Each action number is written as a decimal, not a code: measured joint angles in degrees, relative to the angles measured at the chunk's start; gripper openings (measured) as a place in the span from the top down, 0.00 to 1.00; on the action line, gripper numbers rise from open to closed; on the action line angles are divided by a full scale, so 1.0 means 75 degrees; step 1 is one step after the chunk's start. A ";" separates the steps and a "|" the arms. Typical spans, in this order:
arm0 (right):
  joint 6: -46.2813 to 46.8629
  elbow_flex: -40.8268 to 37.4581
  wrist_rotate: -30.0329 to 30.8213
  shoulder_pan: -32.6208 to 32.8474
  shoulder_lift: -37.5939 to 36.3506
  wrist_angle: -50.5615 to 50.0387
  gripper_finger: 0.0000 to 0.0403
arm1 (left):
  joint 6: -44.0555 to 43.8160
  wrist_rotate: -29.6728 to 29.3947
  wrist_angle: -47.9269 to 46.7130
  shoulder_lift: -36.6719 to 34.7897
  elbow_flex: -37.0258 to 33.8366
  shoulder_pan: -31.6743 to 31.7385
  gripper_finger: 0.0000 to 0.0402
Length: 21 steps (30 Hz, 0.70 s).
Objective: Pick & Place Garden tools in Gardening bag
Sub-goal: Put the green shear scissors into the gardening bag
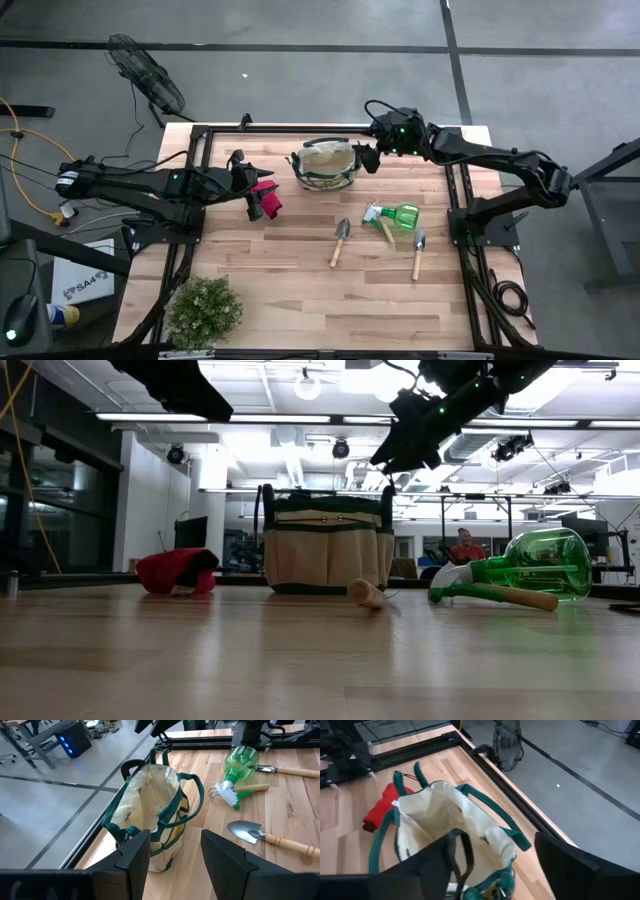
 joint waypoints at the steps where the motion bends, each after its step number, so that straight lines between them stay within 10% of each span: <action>1: 0.0000 0.0000 0.0073 0.0000 0.0000 -0.0002 0.32 | -0.0005 0.0000 0.0000 0.0000 0.0000 -0.0002 0.58; 21: -0.0051 0.0000 0.0606 -0.0047 -0.1135 -0.1057 0.26 | -0.0107 0.0029 -0.0031 0.0000 0.0000 0.0000 0.58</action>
